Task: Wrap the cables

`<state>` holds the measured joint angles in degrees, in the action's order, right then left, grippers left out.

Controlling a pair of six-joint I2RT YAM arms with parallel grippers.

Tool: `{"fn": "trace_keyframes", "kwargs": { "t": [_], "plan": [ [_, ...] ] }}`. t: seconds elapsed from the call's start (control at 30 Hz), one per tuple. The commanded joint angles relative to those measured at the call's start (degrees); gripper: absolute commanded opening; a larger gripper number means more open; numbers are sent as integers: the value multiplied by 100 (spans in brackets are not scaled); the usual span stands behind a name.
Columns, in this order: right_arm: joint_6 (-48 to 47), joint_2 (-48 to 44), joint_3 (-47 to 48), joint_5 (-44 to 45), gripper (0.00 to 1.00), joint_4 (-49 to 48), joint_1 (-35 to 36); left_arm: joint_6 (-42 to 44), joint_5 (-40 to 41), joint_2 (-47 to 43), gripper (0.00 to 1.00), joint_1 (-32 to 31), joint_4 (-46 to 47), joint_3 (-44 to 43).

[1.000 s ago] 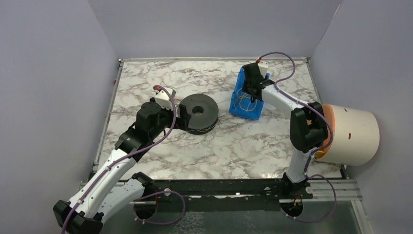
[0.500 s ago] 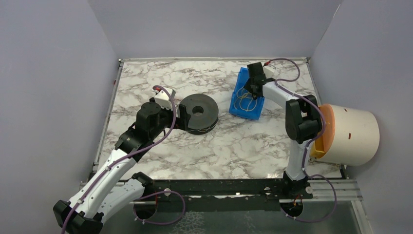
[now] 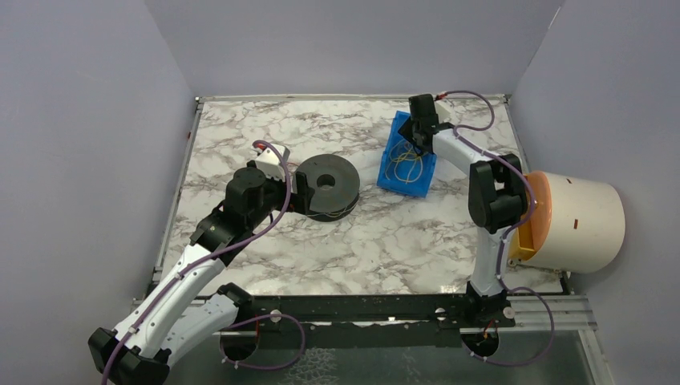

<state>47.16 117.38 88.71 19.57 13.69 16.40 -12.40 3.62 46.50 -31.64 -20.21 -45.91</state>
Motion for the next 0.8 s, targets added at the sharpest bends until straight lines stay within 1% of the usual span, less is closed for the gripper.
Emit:
{"fn": "trace_keyframes", "kwargs": {
  "t": [0.0, 0.37, 0.5, 0.77],
  "plan": [
    [190, 211, 120, -233, 48, -113, -6, 21, 47, -16, 99, -9, 154, 73],
    [406, 519, 180, 12, 45, -121, -6, 19, 25, -1, 99, -9, 150, 73],
    [467, 648, 383, 68, 43, -57, -14, 18, 17, 17, 99, -9, 154, 72],
    [494, 578, 456, 28, 41, -238, -14, 27, 38, 36, 99, -9, 155, 73]
  ]
}}
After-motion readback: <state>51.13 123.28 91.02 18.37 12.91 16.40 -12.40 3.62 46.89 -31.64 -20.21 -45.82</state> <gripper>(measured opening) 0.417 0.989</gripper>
